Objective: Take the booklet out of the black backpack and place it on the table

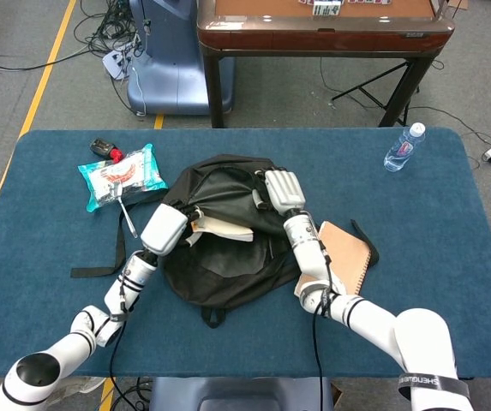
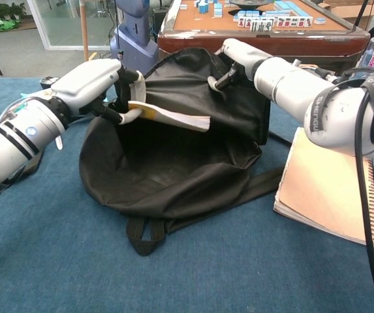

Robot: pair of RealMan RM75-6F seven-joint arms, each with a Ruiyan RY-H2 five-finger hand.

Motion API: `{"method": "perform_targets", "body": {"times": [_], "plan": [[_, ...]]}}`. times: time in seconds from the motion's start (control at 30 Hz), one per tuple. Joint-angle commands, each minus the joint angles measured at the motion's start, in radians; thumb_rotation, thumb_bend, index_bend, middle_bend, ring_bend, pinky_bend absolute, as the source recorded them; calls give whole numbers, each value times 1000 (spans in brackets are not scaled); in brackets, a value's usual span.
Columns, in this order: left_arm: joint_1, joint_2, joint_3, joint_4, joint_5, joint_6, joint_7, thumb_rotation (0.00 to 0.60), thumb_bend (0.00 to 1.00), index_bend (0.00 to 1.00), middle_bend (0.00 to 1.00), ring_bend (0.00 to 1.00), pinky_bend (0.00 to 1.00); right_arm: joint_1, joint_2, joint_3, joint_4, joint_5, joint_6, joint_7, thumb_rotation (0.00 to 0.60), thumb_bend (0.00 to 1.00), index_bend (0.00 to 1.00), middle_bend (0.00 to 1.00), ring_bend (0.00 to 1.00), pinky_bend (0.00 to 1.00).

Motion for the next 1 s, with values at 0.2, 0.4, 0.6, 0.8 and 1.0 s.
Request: {"method": "perform_targets", "body": {"times": [0.2,0.4,0.6,0.8,1.0], "plan": [[87,165,-29,-266,-7,141,9,600,515,730,615,548,442,-15,14,-6,-23,-4,0,16,600,451,620,394,268,242],[148,285,-38,-441,-10,198,44,600,515,730,616,548,442,-31,30,-17,-60,-12,6,19,600,451,619,394,268,242],[206,396,-59,-578,-26,240,66,600,515,730,616,548,442,-49,44,-38,-114,-28,9,21,600,451,619,394,268,242],[261,499,-88,-682,-48,277,97,600,515,730,616,548,442,-74,68,-76,-203,-69,18,31,600,445,619,387,268,242],[303,580,-125,-746,-81,295,130,600,515,730,616,549,442,-111,122,-144,-344,-122,-4,44,600,400,591,358,268,243]]}}
